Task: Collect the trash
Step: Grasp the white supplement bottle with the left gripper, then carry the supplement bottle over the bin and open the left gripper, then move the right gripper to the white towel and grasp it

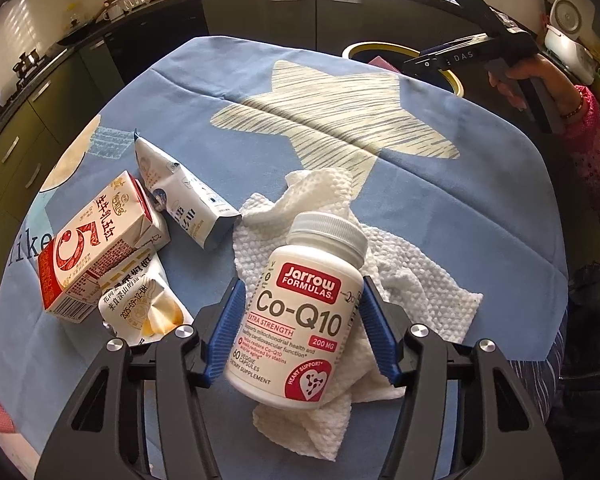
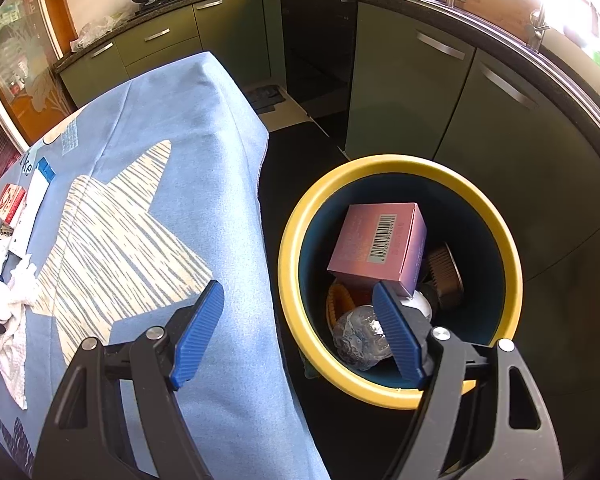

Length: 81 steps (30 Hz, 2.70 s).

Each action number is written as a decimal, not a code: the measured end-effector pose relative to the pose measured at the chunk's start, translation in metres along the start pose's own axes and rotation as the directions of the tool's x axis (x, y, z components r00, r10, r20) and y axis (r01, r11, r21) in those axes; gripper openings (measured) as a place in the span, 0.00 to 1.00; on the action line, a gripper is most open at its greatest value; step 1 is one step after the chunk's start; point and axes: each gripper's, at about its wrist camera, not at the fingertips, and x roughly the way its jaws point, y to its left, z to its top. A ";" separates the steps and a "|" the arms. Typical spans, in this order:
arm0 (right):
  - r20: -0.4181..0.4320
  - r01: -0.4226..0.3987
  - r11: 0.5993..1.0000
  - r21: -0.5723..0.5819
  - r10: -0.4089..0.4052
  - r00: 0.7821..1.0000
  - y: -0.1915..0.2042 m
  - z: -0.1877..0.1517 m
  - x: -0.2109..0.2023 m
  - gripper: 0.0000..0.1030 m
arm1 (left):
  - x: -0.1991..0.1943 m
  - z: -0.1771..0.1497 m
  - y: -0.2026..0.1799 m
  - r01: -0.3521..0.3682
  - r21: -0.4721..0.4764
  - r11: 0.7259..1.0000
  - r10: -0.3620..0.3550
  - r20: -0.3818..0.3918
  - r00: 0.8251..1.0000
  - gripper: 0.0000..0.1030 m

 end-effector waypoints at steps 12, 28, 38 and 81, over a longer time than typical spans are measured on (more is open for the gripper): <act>0.012 -0.018 1.000 0.007 0.017 1.000 -0.004 -0.005 -0.004 0.71 | -0.034 0.001 -0.013 -0.065 -0.021 0.998 0.066 0.033 0.997 0.50; 0.077 -0.004 0.997 0.072 -0.002 0.997 -0.047 -0.018 -0.032 0.71 | -0.053 0.077 -0.063 -0.027 0.052 0.998 0.020 0.121 0.992 0.50; 0.108 0.055 0.973 0.225 -0.081 0.991 -0.142 -0.054 -0.060 0.71 | 0.012 0.220 -0.138 0.086 0.235 0.968 -0.119 0.127 0.985 0.50; 0.026 -0.218 0.964 -0.152 0.225 0.974 0.063 -0.012 -0.026 0.71 | -0.114 -0.051 0.026 -0.324 -0.584 0.744 0.544 0.249 0.801 0.83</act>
